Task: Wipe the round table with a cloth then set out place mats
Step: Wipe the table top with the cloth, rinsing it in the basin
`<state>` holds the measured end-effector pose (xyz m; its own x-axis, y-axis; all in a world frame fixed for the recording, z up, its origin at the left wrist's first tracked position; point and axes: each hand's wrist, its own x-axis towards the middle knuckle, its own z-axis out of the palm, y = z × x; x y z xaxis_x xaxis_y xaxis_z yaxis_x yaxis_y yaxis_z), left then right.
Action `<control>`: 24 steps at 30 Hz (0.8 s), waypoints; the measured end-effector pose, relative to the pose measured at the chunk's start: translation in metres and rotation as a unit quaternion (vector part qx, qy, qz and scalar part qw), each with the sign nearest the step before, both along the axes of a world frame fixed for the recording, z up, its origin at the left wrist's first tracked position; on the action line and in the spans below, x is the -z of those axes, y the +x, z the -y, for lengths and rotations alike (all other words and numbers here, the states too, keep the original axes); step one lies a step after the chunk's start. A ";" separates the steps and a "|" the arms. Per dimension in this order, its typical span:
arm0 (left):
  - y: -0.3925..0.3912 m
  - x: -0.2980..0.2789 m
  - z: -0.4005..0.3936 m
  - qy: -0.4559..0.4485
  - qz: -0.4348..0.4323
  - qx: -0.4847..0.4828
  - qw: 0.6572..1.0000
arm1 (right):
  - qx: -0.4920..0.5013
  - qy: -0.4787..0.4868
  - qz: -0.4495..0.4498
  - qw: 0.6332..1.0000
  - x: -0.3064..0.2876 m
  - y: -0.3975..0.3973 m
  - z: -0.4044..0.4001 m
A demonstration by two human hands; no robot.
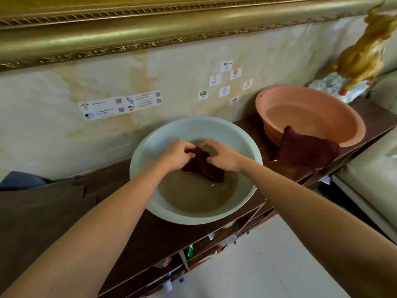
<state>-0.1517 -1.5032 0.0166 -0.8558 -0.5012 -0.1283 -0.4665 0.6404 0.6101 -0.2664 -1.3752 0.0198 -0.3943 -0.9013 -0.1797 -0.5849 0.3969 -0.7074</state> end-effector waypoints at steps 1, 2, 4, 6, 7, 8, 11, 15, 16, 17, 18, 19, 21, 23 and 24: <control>-0.001 -0.005 0.001 0.013 -0.018 0.015 1.000 | 0.007 -0.028 0.029 0.999 0.000 0.000 0.001; -0.001 -0.012 0.002 0.023 -0.032 0.034 0.999 | 0.008 -0.047 0.041 0.998 -0.002 0.001 0.002; -0.004 -0.020 0.003 0.035 -0.054 0.072 0.995 | 0.017 -0.064 0.028 0.997 -0.002 -0.003 0.004; -0.004 -0.030 0.002 0.037 -0.086 0.089 0.992 | 0.039 -0.065 0.009 0.997 -0.007 -0.008 0.002; -0.004 -0.032 0.002 0.035 -0.102 0.088 0.990 | 0.039 -0.065 -0.005 0.997 -0.011 -0.009 0.000; -0.004 -0.036 0.003 0.025 -0.119 0.087 0.989 | 0.034 -0.069 -0.024 0.997 -0.015 -0.010 0.000; -0.002 -0.049 0.007 -0.038 -0.176 0.054 0.982 | 0.033 -0.084 -0.100 0.991 -0.031 -0.013 -0.003; 0.008 -0.065 0.019 -0.156 -0.149 0.050 0.975 | 0.029 -0.102 -0.099 0.989 -0.043 -0.020 -0.006; 0.010 -0.067 0.021 -0.178 -0.121 0.055 0.975 | 0.028 -0.104 -0.090 0.990 -0.046 -0.020 -0.006; 0.012 -0.067 0.021 -0.186 -0.107 0.052 0.975 | 0.032 -0.108 -0.086 0.990 -0.048 -0.019 -0.006; 0.013 -0.066 0.021 -0.183 -0.111 0.043 0.976 | 0.036 -0.119 -0.091 0.988 -0.051 -0.017 -0.006; 0.015 -0.066 0.021 -0.167 -0.129 0.031 0.977 | 0.043 -0.132 -0.102 0.985 -0.055 -0.013 -0.005; 0.016 -0.066 0.017 -0.105 -0.173 0.012 0.979 | 0.053 -0.143 -0.131 0.980 -0.064 -0.011 -0.003; 0.019 -0.069 0.011 -0.058 -0.222 0.003 0.973 | 0.046 -0.120 -0.185 0.974 -0.069 -0.009 -0.002; 0.019 -0.070 0.008 -0.057 -0.250 -0.006 0.967 | 0.038 -0.114 -0.202 0.972 -0.069 -0.009 -0.002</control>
<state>-0.1328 -1.5111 0.0864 -0.7909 -0.4979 0.3557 -0.1395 0.7127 0.6874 -0.2753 -1.3730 0.0890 -0.4583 -0.8651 0.2040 -0.8079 0.3097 -0.5014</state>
